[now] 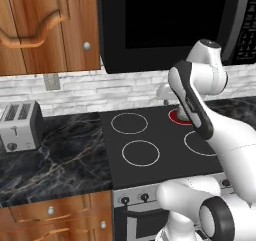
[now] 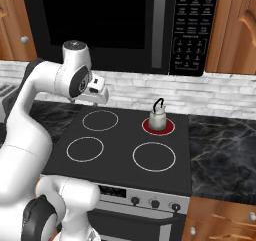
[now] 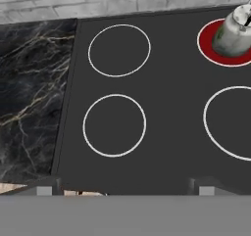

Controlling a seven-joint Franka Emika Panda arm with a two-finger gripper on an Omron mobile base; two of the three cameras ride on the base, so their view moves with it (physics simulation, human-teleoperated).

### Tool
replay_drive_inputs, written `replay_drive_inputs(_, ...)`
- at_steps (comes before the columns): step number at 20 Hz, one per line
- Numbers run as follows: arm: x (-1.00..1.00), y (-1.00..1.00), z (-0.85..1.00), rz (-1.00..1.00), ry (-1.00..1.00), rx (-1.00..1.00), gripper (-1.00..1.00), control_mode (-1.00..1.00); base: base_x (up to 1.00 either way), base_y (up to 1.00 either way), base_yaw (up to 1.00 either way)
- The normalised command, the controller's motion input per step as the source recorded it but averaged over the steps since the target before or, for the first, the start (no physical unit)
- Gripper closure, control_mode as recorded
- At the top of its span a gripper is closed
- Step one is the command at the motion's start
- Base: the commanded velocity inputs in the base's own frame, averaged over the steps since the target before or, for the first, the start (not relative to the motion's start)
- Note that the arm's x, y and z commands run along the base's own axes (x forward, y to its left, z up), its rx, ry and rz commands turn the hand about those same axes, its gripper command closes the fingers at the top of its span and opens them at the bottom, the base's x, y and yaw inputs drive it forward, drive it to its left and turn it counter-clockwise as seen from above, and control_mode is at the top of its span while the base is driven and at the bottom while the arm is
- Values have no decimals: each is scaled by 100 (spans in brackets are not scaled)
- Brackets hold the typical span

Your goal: Lower the heat of the kettle.

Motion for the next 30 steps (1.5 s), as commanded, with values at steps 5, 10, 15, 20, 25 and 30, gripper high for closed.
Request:
replay_drive_inputs(5, -61, -63, -11, -33, -10, 27, -100, -100, 0, 0, 0)
replay_drive_inputs(10, -59, -63, -14, -37, -6, 26, -100, -100, 0, 0, 0)
replay_drive_inputs(15, -38, -63, -18, -28, -7, 29, -100, -100, 0, 0, 0)
replay_drive_inputs(20, -35, -34, -20, -16, -14, 25, -100, -100, 0, 0, 0)
replay_drive_inputs(25, -26, -5, -27, -10, -8, 13, -100, -100, 0, 0, 0)
replay_drive_inputs(30, -15, -13, -20, 0, 0, 5, -100, -100, 0, 0, 0)
